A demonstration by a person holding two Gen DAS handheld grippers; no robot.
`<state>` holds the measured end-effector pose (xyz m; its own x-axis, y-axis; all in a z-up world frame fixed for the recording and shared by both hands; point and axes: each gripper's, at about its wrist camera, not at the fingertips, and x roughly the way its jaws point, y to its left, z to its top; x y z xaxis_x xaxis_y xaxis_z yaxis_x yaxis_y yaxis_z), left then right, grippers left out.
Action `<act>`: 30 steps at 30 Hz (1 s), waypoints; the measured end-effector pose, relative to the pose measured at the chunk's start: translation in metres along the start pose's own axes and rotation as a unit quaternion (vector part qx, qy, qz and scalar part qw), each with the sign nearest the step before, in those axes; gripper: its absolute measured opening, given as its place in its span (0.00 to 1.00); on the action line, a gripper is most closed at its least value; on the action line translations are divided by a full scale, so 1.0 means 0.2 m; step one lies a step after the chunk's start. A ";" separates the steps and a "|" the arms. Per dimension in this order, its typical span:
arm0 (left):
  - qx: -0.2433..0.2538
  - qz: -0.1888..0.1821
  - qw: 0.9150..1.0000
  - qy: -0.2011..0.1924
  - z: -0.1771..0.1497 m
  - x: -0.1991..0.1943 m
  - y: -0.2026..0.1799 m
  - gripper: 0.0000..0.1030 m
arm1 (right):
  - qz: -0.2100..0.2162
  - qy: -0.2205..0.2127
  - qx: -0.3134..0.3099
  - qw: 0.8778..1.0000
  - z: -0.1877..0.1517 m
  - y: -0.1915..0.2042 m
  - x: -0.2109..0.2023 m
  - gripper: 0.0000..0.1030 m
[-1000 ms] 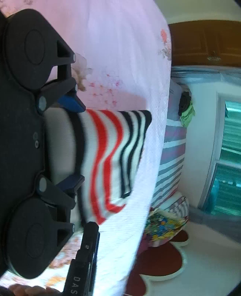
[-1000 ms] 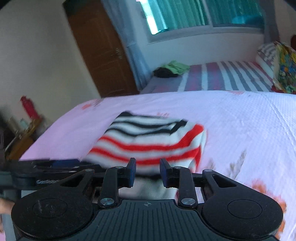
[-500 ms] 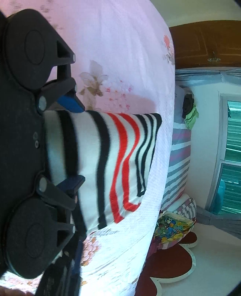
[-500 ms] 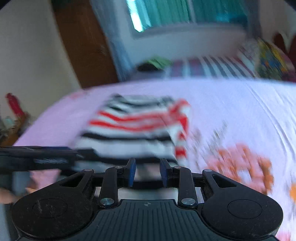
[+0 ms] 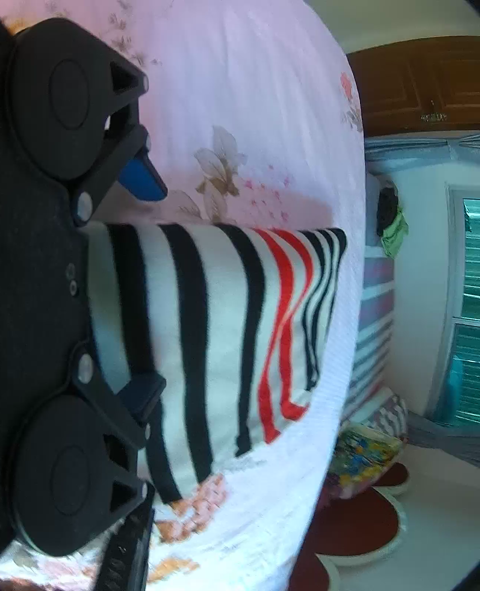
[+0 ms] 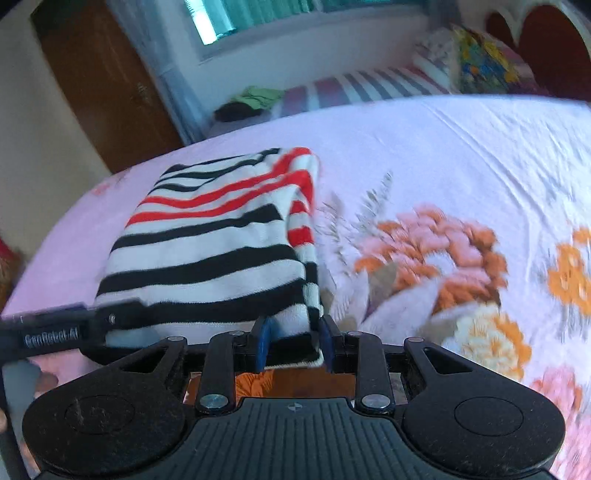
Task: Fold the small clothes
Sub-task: 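Release the folded sweater and lift both grippers away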
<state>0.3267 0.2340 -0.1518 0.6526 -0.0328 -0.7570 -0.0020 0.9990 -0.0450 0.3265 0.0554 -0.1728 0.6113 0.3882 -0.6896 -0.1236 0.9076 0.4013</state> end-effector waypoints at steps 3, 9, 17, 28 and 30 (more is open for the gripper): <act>0.008 0.014 1.000 0.009 -0.02 0.00 -0.01 0.99 | 0.015 -0.038 0.003 0.999 0.00 0.00 -0.07 0.28; 0.011 0.027 1.000 0.002 -0.04 -0.04 -0.01 0.99 | -0.008 0.018 0.000 1.000 -0.02 -0.03 0.07 0.28; 0.005 0.076 0.997 -0.011 -0.07 -0.14 -0.05 0.99 | 0.016 0.000 -0.023 1.000 -0.06 0.01 -0.06 0.28; -0.008 0.092 0.995 -0.027 -0.20 -0.54 -0.18 0.84 | 0.102 0.040 -0.046 0.993 -0.23 -0.03 -0.40 0.38; -0.024 0.091 0.995 -0.038 -0.24 -0.67 -0.19 0.84 | 0.121 0.047 -0.055 0.990 -0.27 -0.02 -0.49 0.80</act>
<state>0.2033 0.1991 -0.0809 0.6932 0.1536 -0.7042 -0.1610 0.9853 0.0564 0.2258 0.0215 -0.1392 0.4778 0.6056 -0.6364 -0.3460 0.7956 0.4973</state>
